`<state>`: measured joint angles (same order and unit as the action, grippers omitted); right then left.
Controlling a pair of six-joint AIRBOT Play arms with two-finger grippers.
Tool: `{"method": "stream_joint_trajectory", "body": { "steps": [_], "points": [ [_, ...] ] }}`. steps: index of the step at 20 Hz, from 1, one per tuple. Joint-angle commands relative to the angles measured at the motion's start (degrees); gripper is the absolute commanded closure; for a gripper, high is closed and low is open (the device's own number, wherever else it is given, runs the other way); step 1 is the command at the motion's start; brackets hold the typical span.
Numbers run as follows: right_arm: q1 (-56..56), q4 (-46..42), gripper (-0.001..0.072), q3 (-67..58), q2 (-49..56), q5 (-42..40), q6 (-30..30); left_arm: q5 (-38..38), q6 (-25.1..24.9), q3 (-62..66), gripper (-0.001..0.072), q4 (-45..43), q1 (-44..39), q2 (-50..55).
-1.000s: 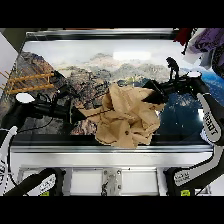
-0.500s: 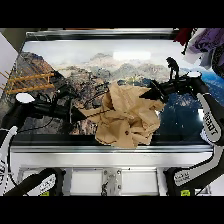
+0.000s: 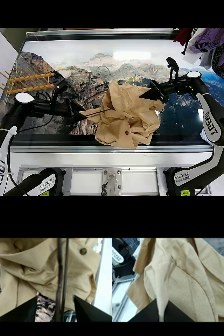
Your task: Fold the clothes and pants, and hang the long-sleeved shirts on hangers.
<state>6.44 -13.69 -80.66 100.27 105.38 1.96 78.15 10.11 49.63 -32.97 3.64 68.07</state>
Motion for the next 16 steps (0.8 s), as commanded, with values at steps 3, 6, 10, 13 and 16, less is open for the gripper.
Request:
{"method": "stream_joint_trajectory", "body": {
  "steps": [3, 6, 10, 13, 16],
  "points": [
    [0.0, -0.2, 0.0706, 0.0, 0.0, -0.3, -0.9, -2.1, 5.0, 0.0, 0.0252, -0.5, 2.9, -2.2],
    [0.0, -0.2, 0.0707, 0.0, 0.0, -0.3, -1.3, -3.5, 6.3, 0.0, 0.0251, -0.6, 6.1, -5.4],
    [0.0, -0.2, 0.0707, 0.0, 0.0, -0.4, -1.3, -5.6, 11.6, 0.0, 0.0252, -0.2, 10.5, -9.2],
    [0.2, -0.1, 0.0707, 0.0, -0.3, -0.4, -1.3, -12.7, 19.3, 0.0, 0.0253, -0.2, 15.5, -15.0],
    [1.2, 3.2, 0.0707, 0.0, -1.3, -0.9, -2.9, -17.3, 29.4, 0.0, 0.0253, -4.6, 20.3, -22.0]
  ]
}}
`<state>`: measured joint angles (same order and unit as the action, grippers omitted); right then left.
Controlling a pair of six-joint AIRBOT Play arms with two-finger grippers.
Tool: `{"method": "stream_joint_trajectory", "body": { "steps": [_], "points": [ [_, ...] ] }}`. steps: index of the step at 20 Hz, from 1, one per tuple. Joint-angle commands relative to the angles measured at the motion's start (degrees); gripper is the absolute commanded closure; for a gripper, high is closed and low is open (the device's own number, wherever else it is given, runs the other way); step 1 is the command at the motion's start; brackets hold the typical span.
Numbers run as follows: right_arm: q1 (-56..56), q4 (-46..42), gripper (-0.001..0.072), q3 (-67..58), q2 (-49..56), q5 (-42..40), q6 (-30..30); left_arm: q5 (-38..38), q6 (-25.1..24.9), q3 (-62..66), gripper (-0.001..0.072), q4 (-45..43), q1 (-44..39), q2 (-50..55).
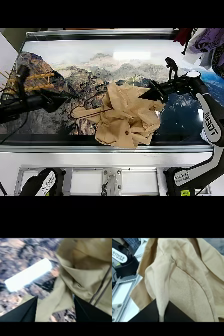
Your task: Fold the clothes and pants, and hang the long-sleeved shirts on hangers.
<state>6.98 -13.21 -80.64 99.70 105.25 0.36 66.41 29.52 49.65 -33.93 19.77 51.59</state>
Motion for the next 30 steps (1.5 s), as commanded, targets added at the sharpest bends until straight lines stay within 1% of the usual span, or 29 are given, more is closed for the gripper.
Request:
{"method": "stream_joint_trajectory", "body": {
  "steps": [1, 2, 3, 4, 6, 8, 10, 11, 13, 14, 16, 17, 18, 20, 21, 25, 30],
  "points": [
    [1.4, 4.6, 0.0707, 0.0, -1.3, -1.0, -1.3, -6.1, 15.4, 0.0, 0.0254, -7.8, 5.1, -7.6],
    [2.0, 5.9, 0.0707, 0.0, -2.0, -1.4, -1.3, -6.3, 20.5, -0.2, 0.0253, -12.2, 5.4, -9.0],
    [2.5, 6.6, 0.0707, 0.0, -2.7, -1.8, -1.3, -6.6, 24.5, -0.8, 0.0253, -15.7, 5.4, -10.2],
    [3.0, 6.6, 0.0707, 0.0, -3.6, -1.9, -1.3, -7.6, 27.8, -2.2, 0.0253, -16.6, 5.4, -10.8],
    [2.9, 6.6, 0.0707, 0.0, -5.0, -1.9, -3.3, -10.0, 30.8, -5.5, 0.0253, -14.1, 4.5, -9.3],
    [2.8, 6.6, 0.0707, 0.0, -6.0, -1.8, -3.8, -12.3, 33.5, -7.3, 0.0253, -11.9, 1.0, -4.1],
    [2.8, 6.6, 0.0707, 0.0, -6.8, -1.8, -4.6, -17.9, 34.3, -7.5, 0.0253, -8.0, -3.5, 2.4],
    [2.8, 6.6, 0.0707, 0.0, -7.0, -1.9, -5.4, -20.8, 34.6, -7.5, 0.0253, -3.6, -5.5, 5.6],
    [2.8, 6.6, 0.0707, 0.0, -7.4, -1.9, -6.3, -23.2, 34.4, -7.5, 0.0253, 4.3, -9.6, 11.6],
    [2.8, 6.6, 0.0707, 0.0, -7.6, -2.0, -6.3, -23.4, 34.4, -7.5, 0.0252, 5.7, -11.5, 14.3],
    [2.8, 6.6, 0.0706, 0.0, -7.7, -3.3, -6.3, -24.0, 34.4, -7.5, 0.0253, 5.8, -16.5, 19.1],
    [2.8, 6.6, 0.0706, 0.0, -7.7, -3.7, -6.3, -24.8, 34.3, -7.5, 0.0252, 7.6, -19.1, 21.3],
    [2.8, 6.6, 0.0706, 0.0, -7.6, -4.0, -6.3, -25.4, 33.3, -7.4, 0.0253, 10.6, -21.0, 23.0],
    [2.8, 6.6, 0.0706, 0.0, -7.7, -4.2, -6.3, -25.9, 29.1, -6.2, 0.0252, 16.5, -24.4, 25.9],
    [2.8, 6.6, 0.0707, 0.0, -7.7, -4.2, -6.4, -25.9, 27.9, -5.1, 0.0252, 17.6, -25.7, 27.1],
    [2.8, 6.6, 0.0706, 0.0, -7.7, -4.2, -6.4, -25.9, 27.9, -1.7, 0.0253, 17.5, -29.8, 30.3],
    [2.8, 6.6, 0.0706, 0.0, -7.7, -4.6, -6.4, -25.9, 27.9, -1.4, 0.0253, 17.5, -32.8, 32.3]
  ]
}}
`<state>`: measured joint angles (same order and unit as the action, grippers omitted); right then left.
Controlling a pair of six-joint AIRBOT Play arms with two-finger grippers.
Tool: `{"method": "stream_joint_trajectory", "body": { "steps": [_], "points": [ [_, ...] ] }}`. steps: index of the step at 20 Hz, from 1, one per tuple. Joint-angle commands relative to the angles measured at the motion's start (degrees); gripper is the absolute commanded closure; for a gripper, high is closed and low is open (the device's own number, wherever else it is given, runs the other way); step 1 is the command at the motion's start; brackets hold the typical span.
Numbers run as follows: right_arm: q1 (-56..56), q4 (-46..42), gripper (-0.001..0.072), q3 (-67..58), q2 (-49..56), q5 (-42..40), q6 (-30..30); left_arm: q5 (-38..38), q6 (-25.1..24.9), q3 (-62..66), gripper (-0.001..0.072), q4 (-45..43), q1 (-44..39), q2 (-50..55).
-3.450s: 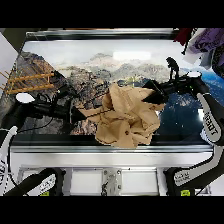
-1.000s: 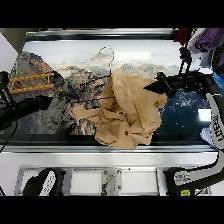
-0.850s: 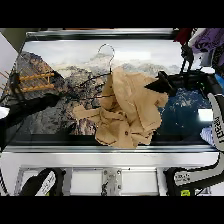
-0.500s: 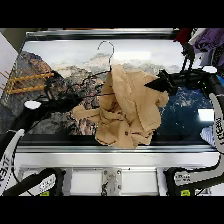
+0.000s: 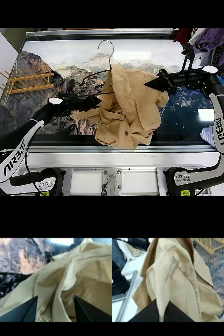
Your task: Fold the clothes and pants, and hang the long-sleeved shirts on hangers.
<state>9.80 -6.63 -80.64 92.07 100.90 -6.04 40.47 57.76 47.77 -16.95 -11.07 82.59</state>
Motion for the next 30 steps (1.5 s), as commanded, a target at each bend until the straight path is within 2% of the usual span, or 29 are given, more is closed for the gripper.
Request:
{"method": "stream_joint_trajectory", "body": {
  "steps": [1, 2, 3, 5, 6, 14, 19, 30],
  "points": [
    [0.0, 0.0, 0.0706, 0.0, 0.0, -0.2, 0.0, 0.0, -0.3, 0.4, 0.0253, 0.5, -2.7, 1.5],
    [0.0, 0.0, 0.0706, 0.0, 0.0, -0.3, 0.0, 0.0, -0.3, 0.4, 0.0254, 0.5, -3.2, 1.5],
    [0.0, 0.0, 0.0706, 0.0, 0.0, -0.5, 0.0, 0.0, -0.3, 0.4, 0.0301, 0.5, -3.5, 1.5],
    [0.0, 0.0, 0.0706, 0.0, 0.0, -0.4, 0.0, -0.2, -0.3, 0.4, 0.0532, 0.5, -3.5, 1.5],
    [0.0, 0.0, 0.0706, 0.0, 0.0, -0.4, 0.0, -0.1, -0.3, 0.5, 0.0689, 0.5, -3.0, 1.5],
    [0.0, 0.3, 0.0707, 0.0, -0.6, -1.1, 0.0, 4.5, -0.3, 0.4, 0.0695, -0.7, 8.4, -2.9],
    [0.0, 2.1, 0.0707, 0.0, -0.6, -3.2, 0.0, 6.4, 3.1, 0.4, 0.0695, -8.8, 13.5, -6.0],
    [0.0, -0.2, 0.0707, 0.0, -0.6, -5.4, -0.1, 7.6, 3.1, 0.5, 0.0695, -9.0, 22.1, -15.8]
  ]
}}
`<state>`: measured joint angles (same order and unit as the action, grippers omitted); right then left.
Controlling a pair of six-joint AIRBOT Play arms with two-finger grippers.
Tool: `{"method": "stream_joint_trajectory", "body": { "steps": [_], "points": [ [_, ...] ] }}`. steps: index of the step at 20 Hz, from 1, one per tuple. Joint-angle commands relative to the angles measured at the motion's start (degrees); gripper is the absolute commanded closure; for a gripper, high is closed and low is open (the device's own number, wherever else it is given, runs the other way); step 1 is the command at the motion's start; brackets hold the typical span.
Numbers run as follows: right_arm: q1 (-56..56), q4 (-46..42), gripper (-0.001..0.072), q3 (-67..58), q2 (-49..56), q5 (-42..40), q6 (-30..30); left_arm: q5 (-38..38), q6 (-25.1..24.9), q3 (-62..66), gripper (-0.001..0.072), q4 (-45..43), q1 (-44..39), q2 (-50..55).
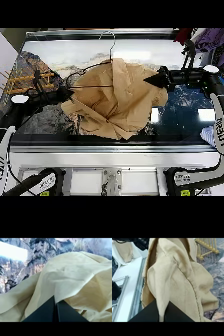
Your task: Fold the clothes and pants, and hang the long-sleeved shirts on hangers.
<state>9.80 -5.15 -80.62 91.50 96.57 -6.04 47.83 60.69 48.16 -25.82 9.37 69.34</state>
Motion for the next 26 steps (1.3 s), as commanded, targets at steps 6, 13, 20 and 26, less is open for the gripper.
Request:
{"method": "stream_joint_trajectory", "body": {
  "steps": [6, 13, 20, 26],
  "points": [
    [0.0, -8.0, 0.0707, -0.1, -0.1, -4.3, -2.4, 2.6, 1.6, 6.9, 0.0695, -6.3, 3.4, -9.8],
    [-3.9, -7.5, 0.0708, -0.1, -3.1, -13.8, -3.0, 4.9, 9.9, 15.2, 0.0695, -20.3, -3.6, -24.1],
    [-8.3, -3.2, 0.0707, -0.1, -10.9, -24.7, -15.7, 8.1, 14.1, 15.1, 0.0695, -21.2, -13.8, -37.7],
    [-8.8, -3.2, 0.0707, -0.1, -22.5, -30.2, -23.1, 8.3, 20.3, 11.9, 0.0695, -25.3, -22.4, -39.0]
  ]
}}
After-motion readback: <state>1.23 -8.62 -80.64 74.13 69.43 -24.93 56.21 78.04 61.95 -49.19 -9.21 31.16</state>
